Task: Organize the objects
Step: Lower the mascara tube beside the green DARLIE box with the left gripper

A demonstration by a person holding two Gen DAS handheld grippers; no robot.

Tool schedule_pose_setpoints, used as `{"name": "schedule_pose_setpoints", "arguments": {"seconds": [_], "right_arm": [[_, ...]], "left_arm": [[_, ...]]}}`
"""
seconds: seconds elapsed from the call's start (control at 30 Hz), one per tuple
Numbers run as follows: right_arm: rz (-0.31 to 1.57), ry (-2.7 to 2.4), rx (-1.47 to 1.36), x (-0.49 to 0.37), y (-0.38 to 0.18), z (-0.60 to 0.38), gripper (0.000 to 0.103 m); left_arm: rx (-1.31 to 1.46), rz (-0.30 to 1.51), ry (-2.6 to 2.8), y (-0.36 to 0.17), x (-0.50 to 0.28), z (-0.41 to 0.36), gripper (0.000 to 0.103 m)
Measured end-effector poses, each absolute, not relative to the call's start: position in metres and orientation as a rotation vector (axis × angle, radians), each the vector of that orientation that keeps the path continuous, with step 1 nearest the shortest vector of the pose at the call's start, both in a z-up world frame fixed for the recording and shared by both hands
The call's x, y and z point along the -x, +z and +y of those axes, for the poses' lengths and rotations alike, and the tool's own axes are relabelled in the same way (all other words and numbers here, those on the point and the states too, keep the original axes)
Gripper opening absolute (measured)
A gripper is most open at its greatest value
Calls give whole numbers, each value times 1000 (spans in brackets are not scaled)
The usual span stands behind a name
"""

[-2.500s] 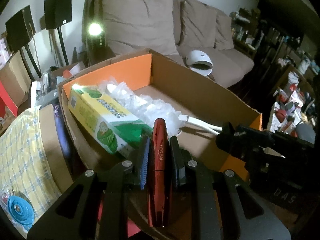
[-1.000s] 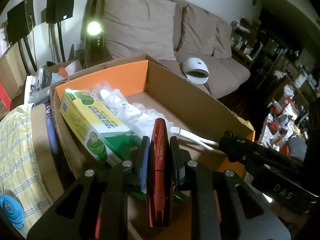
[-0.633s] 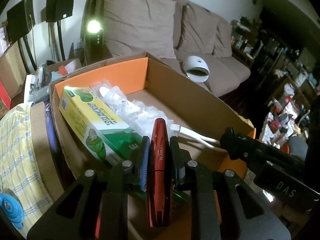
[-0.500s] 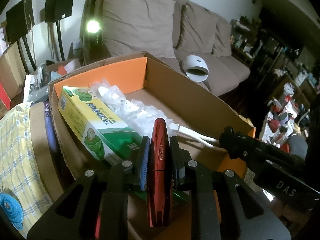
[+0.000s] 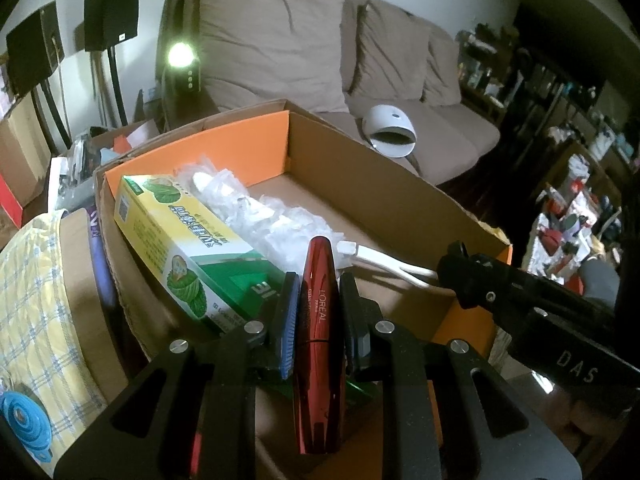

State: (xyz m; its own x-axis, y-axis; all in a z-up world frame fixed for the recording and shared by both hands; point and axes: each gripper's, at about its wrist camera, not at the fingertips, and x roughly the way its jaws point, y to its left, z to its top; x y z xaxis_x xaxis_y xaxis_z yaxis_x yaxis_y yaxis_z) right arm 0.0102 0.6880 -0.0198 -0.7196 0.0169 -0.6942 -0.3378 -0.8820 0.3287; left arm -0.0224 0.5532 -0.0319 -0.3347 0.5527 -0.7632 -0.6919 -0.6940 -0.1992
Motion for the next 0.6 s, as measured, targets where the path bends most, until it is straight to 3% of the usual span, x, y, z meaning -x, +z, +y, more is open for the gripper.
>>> {"name": "schedule_pose_setpoints", "arguments": {"seconds": [0.6], "right_arm": [[671,2649,1049,-11,-19,693,46]], "left_arm": [[1095,203,2076,-33,22,549,19]]}}
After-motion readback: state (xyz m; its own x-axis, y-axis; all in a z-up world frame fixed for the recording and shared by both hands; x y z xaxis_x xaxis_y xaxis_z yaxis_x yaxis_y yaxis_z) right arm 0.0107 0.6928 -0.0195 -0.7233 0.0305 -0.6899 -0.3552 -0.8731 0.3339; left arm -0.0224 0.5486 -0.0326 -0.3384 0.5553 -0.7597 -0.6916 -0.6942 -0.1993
